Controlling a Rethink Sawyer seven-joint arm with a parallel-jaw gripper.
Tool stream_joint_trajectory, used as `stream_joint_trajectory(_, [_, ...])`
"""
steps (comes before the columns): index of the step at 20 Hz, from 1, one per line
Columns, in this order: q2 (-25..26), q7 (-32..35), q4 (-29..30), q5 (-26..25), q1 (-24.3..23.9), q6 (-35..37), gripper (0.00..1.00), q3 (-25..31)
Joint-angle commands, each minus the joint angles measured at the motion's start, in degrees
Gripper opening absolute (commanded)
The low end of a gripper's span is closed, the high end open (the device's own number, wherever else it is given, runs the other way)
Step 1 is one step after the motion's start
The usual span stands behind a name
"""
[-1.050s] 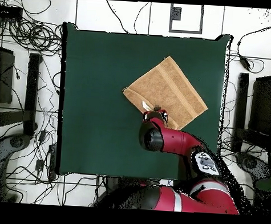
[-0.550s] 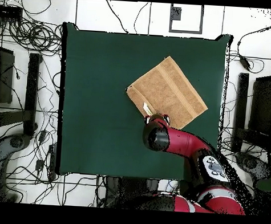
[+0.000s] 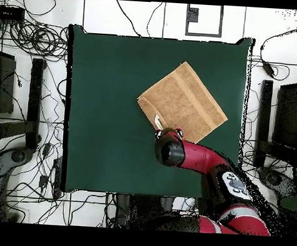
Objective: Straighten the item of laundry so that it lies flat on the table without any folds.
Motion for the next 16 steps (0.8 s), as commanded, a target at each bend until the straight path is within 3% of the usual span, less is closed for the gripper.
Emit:
stream_joint_trajectory(1, [3.6,8.7,5.0,3.0,-2.4,6.0,0.0,12.3])
stream_joint_trajectory(7, [5.9,7.7,6.5,1.1,-7.2,2.4,0.0,19.5])
stream_joint_trajectory(16, [5.6,8.8,7.7,2.5,-7.1,5.5,0.0,20.5])
